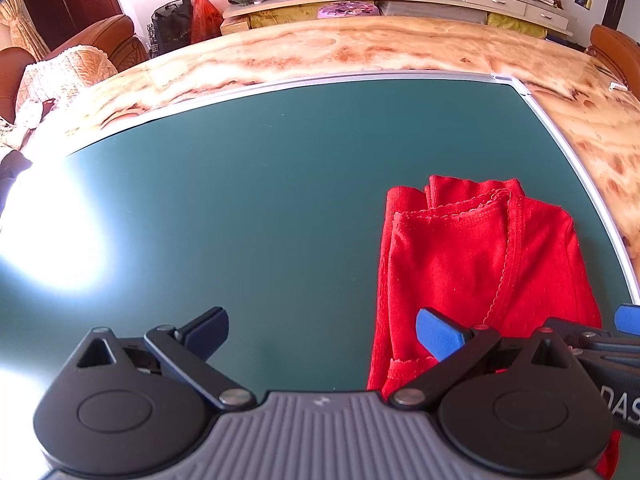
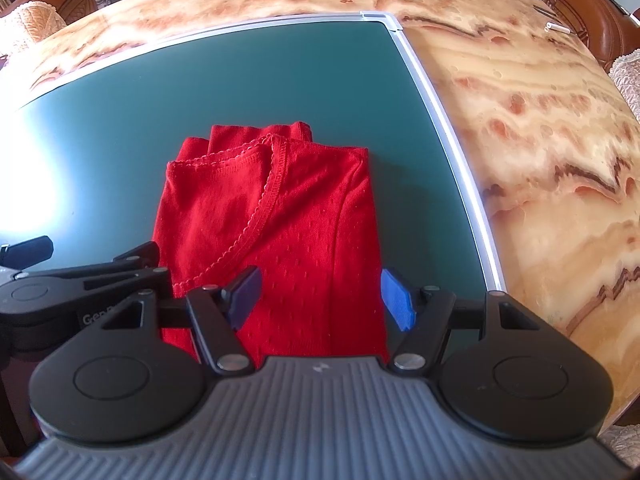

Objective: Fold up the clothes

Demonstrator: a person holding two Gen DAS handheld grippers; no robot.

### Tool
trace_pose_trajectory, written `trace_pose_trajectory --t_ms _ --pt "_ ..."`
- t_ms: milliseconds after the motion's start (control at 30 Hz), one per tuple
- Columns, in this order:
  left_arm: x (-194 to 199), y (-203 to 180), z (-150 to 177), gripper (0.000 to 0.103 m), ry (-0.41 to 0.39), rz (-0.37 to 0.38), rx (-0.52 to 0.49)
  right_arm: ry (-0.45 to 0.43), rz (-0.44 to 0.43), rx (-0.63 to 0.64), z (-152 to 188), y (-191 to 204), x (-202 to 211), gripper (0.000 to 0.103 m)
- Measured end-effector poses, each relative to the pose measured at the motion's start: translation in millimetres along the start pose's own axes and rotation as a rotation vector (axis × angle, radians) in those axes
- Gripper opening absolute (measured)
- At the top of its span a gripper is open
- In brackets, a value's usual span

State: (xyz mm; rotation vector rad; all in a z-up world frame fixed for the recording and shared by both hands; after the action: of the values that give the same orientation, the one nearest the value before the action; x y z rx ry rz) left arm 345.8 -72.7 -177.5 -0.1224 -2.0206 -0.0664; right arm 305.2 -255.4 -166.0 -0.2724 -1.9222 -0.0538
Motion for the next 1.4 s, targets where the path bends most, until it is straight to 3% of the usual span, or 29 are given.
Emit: trace_pose_trajectory --t_ms 1400 --pt "23.8 4.1 19.9 0.103 -0.040 -0.008 0.013 -0.024 -0.024 -0.002 24.9 4.1 20.4 0.074"
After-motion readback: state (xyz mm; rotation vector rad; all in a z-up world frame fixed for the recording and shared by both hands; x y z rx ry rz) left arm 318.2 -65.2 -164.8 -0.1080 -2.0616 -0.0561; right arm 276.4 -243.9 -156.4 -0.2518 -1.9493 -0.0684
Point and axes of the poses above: each gripper's, at about its wrist camera, not at the fingertips, and x roughly against the way its jaws point, y to its left, z to its underside, the point moved 9 cm from there along -x, roughly the way its jaws point, and after that the axes turned 6 degrees about z, right-handed, at the moved point
